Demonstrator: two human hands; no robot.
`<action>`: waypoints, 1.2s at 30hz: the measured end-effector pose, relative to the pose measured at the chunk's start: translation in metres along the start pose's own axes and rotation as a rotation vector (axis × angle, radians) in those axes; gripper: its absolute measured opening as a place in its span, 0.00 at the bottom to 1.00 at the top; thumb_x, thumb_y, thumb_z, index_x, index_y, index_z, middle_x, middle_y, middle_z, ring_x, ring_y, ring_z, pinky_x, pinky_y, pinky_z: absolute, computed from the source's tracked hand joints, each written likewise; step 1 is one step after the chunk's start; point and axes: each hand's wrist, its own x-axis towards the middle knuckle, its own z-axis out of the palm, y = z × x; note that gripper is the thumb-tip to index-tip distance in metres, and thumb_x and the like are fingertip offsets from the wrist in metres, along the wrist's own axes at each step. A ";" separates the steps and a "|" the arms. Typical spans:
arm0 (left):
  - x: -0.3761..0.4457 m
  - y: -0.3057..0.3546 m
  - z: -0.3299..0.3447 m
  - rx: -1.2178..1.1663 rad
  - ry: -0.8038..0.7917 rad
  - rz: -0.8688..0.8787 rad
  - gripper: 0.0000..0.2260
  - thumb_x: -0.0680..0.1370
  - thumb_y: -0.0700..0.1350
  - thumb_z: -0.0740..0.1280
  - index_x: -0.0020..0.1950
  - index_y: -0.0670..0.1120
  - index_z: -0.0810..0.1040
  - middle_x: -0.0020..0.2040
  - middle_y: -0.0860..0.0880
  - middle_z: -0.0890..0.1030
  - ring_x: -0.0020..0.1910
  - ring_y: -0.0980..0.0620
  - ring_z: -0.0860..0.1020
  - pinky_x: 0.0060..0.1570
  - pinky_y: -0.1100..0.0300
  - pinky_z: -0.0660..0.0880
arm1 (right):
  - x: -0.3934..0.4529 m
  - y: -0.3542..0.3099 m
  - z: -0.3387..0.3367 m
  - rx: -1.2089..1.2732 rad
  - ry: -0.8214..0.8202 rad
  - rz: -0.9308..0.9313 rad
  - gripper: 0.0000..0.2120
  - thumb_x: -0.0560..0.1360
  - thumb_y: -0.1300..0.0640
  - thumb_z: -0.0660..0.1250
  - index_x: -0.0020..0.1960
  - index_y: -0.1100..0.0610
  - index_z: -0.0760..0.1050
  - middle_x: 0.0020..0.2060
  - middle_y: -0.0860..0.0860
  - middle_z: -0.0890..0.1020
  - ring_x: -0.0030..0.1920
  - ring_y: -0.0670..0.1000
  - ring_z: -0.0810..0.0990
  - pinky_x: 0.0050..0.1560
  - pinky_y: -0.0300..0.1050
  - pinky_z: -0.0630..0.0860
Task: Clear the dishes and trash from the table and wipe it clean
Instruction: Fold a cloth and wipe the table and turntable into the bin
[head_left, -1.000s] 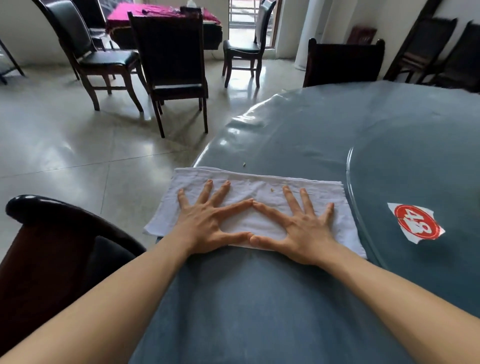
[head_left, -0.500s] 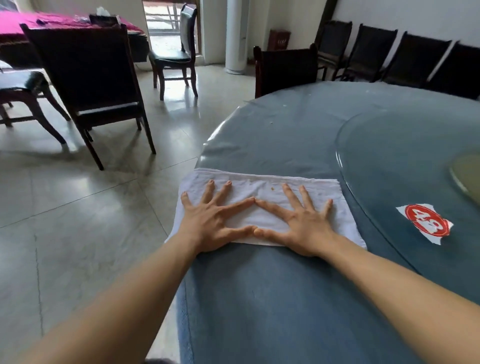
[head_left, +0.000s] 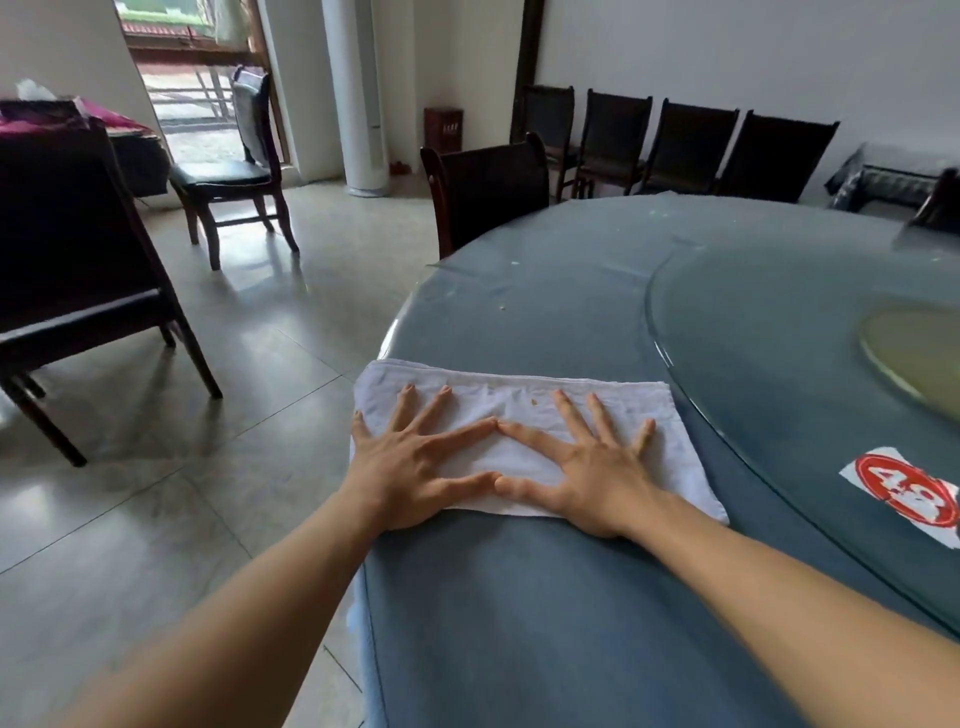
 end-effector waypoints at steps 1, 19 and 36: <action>0.010 -0.007 -0.002 0.005 -0.003 0.011 0.29 0.70 0.79 0.45 0.69 0.83 0.39 0.83 0.57 0.42 0.82 0.47 0.37 0.72 0.27 0.42 | 0.009 -0.003 -0.002 0.008 0.002 0.014 0.36 0.61 0.11 0.45 0.67 0.13 0.39 0.82 0.44 0.35 0.81 0.55 0.29 0.68 0.81 0.30; 0.192 -0.088 -0.023 -0.002 -0.053 0.291 0.29 0.70 0.80 0.44 0.68 0.83 0.38 0.83 0.58 0.41 0.81 0.48 0.36 0.70 0.24 0.39 | 0.143 -0.017 -0.028 0.090 0.044 0.296 0.34 0.63 0.12 0.45 0.67 0.12 0.40 0.82 0.42 0.35 0.81 0.56 0.29 0.67 0.82 0.30; 0.415 -0.110 -0.031 -0.007 -0.054 0.522 0.32 0.69 0.81 0.40 0.73 0.80 0.44 0.83 0.59 0.44 0.82 0.52 0.40 0.77 0.37 0.38 | 0.305 0.035 -0.063 0.168 0.083 0.511 0.33 0.64 0.13 0.44 0.67 0.13 0.39 0.81 0.40 0.32 0.80 0.55 0.27 0.67 0.81 0.30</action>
